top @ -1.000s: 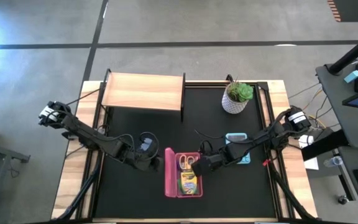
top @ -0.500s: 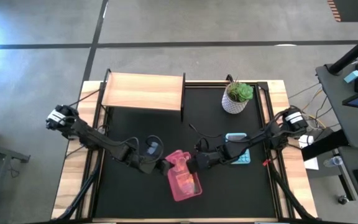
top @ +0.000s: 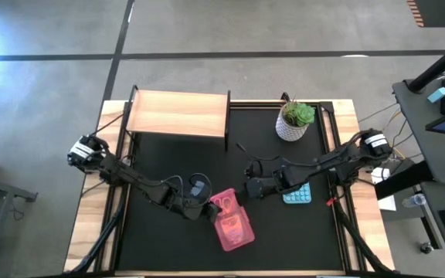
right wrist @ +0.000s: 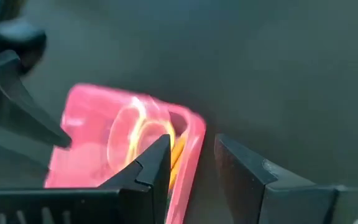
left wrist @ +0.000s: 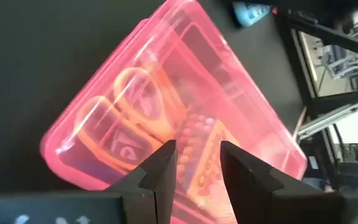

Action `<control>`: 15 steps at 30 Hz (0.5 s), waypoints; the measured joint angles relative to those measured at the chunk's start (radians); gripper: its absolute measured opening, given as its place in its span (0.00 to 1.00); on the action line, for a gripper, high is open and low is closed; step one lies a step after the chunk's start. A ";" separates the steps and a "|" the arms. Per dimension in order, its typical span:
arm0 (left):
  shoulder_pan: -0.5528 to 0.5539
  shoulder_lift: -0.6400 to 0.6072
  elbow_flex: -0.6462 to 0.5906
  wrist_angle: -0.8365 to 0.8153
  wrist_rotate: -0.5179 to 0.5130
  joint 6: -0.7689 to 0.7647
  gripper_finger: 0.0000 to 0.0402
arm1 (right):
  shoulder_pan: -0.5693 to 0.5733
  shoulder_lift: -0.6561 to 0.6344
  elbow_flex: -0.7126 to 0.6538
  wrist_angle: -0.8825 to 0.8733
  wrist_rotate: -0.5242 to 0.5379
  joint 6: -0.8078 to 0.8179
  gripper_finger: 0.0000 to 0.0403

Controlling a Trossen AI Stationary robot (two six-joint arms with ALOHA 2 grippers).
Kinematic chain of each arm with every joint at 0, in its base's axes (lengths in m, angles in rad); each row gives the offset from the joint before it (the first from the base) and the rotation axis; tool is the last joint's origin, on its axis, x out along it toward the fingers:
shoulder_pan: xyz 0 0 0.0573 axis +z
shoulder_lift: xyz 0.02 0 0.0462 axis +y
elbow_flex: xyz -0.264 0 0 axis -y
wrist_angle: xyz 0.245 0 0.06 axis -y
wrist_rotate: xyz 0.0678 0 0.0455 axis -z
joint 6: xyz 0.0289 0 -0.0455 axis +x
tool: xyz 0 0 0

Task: Pack school essentials
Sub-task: Close the pencil box

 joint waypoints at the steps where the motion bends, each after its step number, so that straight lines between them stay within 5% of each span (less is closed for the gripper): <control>1: 0.000 0.001 0.000 -0.003 0.000 0.000 0.28 | 0.000 -0.016 0.001 -0.014 0.016 -0.007 0.29; 15: 0.031 0.001 -0.005 -0.014 0.009 0.001 0.28 | 0.051 -0.024 0.002 0.157 0.000 -0.001 0.29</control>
